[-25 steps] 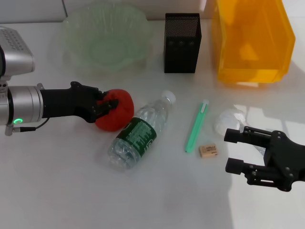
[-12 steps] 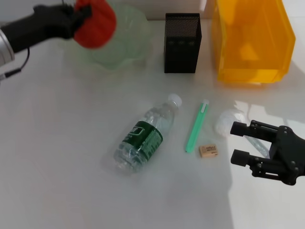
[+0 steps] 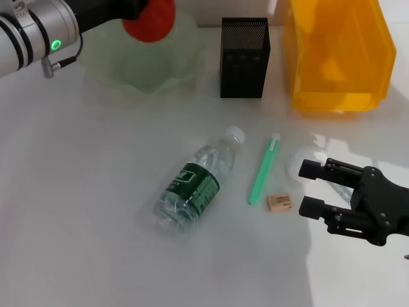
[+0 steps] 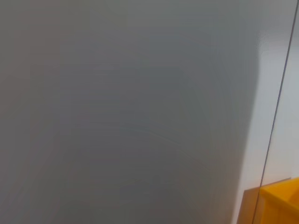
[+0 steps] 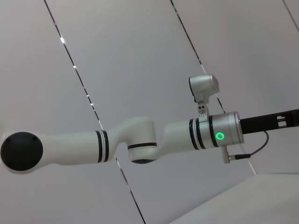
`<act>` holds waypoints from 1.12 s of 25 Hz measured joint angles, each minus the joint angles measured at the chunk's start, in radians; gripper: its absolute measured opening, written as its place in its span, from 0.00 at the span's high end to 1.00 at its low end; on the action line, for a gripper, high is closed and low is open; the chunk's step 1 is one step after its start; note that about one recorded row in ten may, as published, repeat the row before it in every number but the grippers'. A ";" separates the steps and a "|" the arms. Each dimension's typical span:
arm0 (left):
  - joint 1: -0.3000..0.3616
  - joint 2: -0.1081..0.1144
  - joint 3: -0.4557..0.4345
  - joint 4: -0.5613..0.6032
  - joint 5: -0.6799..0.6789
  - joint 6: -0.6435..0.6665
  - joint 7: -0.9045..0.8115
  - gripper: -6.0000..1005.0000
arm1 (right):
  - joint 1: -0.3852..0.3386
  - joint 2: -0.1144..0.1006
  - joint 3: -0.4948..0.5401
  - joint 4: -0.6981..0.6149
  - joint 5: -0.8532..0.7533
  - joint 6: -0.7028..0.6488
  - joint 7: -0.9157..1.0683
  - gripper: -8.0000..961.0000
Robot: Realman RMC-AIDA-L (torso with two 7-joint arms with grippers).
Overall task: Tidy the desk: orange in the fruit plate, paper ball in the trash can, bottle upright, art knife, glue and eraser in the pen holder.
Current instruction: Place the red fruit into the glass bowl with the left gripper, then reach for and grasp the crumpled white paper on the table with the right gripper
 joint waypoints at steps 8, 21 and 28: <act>0.042 0.008 -0.005 0.012 -0.072 0.081 -0.006 0.69 | 0.001 0.000 0.014 0.007 0.008 0.022 -0.001 0.28; 0.220 0.120 -0.005 0.076 0.039 0.734 -0.005 0.20 | 0.100 -0.069 0.076 -0.698 -0.089 -0.050 0.808 0.30; 0.250 0.134 -0.047 0.082 0.143 0.818 -0.005 0.16 | 0.275 -0.085 -0.167 -1.031 -0.496 -0.052 1.126 0.31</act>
